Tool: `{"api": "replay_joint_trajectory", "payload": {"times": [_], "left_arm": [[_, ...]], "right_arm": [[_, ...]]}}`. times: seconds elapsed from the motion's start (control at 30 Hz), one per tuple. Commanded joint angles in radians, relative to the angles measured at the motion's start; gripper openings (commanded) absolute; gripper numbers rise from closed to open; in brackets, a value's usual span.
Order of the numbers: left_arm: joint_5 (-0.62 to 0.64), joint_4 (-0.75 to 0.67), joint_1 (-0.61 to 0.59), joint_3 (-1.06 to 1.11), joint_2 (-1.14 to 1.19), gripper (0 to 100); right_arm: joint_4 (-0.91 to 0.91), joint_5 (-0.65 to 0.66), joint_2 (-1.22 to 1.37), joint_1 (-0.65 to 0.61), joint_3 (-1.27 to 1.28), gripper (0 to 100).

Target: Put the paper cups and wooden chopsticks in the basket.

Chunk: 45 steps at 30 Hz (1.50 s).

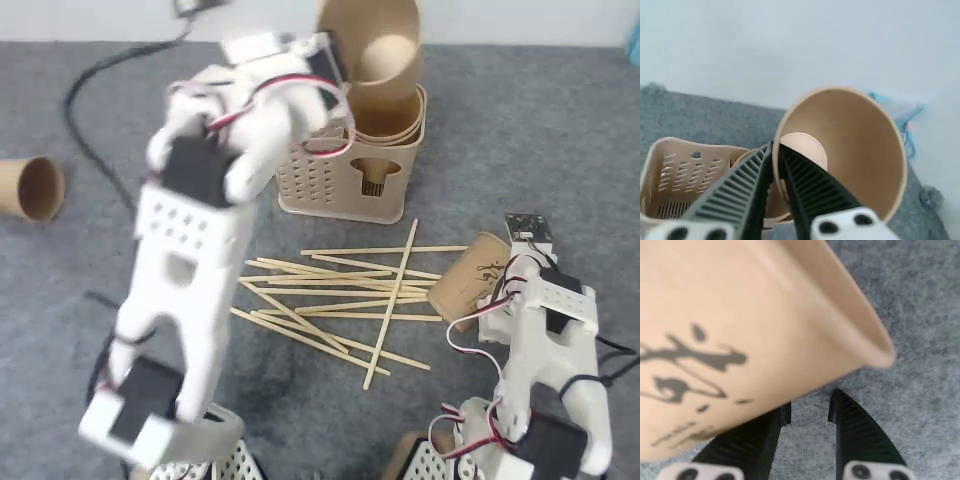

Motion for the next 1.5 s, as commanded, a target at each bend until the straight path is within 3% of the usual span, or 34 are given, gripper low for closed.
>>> {"api": "replay_joint_trajectory", "payload": {"times": [0.0,0.27,0.43,0.53,0.9,1.07,1.17,1.3,1.47], "left_arm": [[0.009,0.089,0.006,-0.182,0.094,1],[-0.091,0.333,0.003,-0.529,0.345,1],[-0.101,0.457,-0.006,-0.713,0.411,1],[-0.178,0.505,0.0,-0.78,0.436,1],[-0.264,0.468,0.0,-0.791,0.546,2],[-0.273,0.448,-0.012,-0.791,0.557,20],[-0.273,0.451,-0.02,-0.791,0.522,27],[-0.278,0.465,-0.038,-0.791,0.42,26],[-0.279,0.578,-0.081,-0.791,0.244,26]], "right_arm": [[-0.015,0.005,-0.028,-0.008,-0.002,14.0],[-0.015,0.009,-0.028,-0.008,-0.002,14.0],[-0.015,0.009,-0.028,-0.01,-0.002,14.0],[-0.015,0.009,-0.028,-0.01,-0.003,14.0],[-0.016,0.009,-0.028,-0.01,-0.003,14.0],[-0.016,0.008,-0.028,-0.01,-0.003,14.0],[-0.016,0.008,-0.028,-0.01,-0.003,14.0],[-0.016,0.009,-0.028,-0.01,-0.003,14.0],[-0.016,0.009,-0.028,-0.008,-0.003,14.0]]}}
